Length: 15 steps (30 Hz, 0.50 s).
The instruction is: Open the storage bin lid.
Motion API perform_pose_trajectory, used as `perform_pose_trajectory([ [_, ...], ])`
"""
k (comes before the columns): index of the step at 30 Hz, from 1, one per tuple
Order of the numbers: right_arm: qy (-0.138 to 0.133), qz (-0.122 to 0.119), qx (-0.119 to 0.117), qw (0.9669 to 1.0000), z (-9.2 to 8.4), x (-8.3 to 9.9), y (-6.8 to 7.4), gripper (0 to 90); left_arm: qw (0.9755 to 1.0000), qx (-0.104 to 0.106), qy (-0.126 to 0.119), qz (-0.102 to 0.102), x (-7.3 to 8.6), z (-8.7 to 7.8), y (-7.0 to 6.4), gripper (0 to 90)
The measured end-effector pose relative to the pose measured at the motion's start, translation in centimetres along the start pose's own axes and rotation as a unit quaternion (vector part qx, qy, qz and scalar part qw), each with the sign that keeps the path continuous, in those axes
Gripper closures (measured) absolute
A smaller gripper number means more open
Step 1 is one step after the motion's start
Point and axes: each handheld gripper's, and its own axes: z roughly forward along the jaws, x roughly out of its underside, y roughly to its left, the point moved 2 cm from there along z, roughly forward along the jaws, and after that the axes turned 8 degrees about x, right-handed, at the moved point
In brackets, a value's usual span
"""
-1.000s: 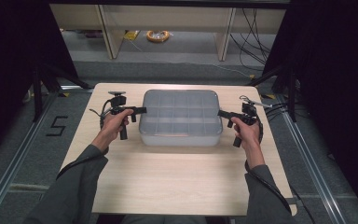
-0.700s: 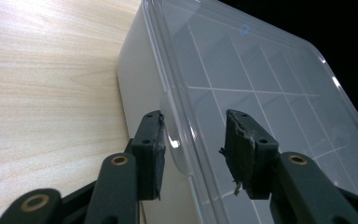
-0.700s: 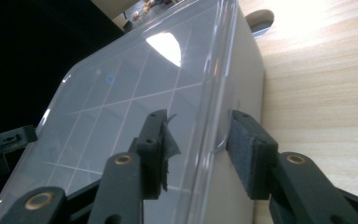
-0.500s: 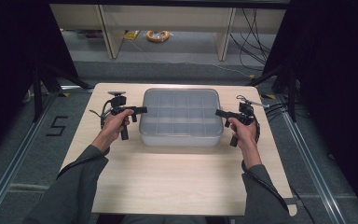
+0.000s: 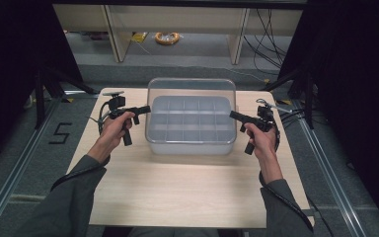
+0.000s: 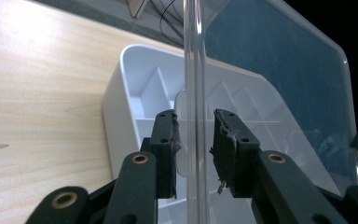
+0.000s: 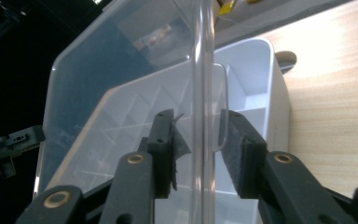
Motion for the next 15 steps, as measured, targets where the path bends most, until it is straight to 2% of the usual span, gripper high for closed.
perform_pose_trajectory([
  [1,-0.007,-0.011,-0.001,0.9999,-0.2,0.0,0.0,67.0,1.0000,0.002,-0.004,0.000,0.0,-0.3,-0.3,69.5],
  [2,-0.003,0.007,-0.007,0.9999,-0.6,0.1,0.4,67.1,1.0000,0.001,-0.007,0.001,0.0,-0.6,-0.6,69.6],
  [3,-0.003,0.006,-0.005,1.0000,-0.8,0.1,0.6,67.1,1.0000,0.001,-0.009,0.001,0.0,-0.8,-0.7,69.6],
  [4,-0.009,-0.013,-0.010,0.9998,-0.9,0.1,0.5,67.1,0.9999,0.002,-0.010,0.005,0.1,-1.2,-0.8,69.7],
  [7,-0.009,-0.015,-0.007,0.9998,-1.4,0.3,0.9,67.1,0.9999,0.005,-0.013,0.007,0.2,-1.7,-1.1,69.9],
  [9,-0.001,0.005,-0.013,0.9999,-2.0,0.6,1.6,67.3,0.9998,0.008,-0.012,0.012,0.4,-2.3,-1.3,70.0],
  [11,-0.011,-0.026,-0.013,0.9995,-2.1,0.7,1.4,67.2,0.9998,0.010,-0.012,0.015,0.7,-2.6,-1.4,70.0],
  [15,-0.014,-0.030,-0.011,0.9994,-2.8,1.0,1.8,67.4,0.9996,0.019,-0.004,0.020,1.4,-3.3,-1.5,70.1],
])
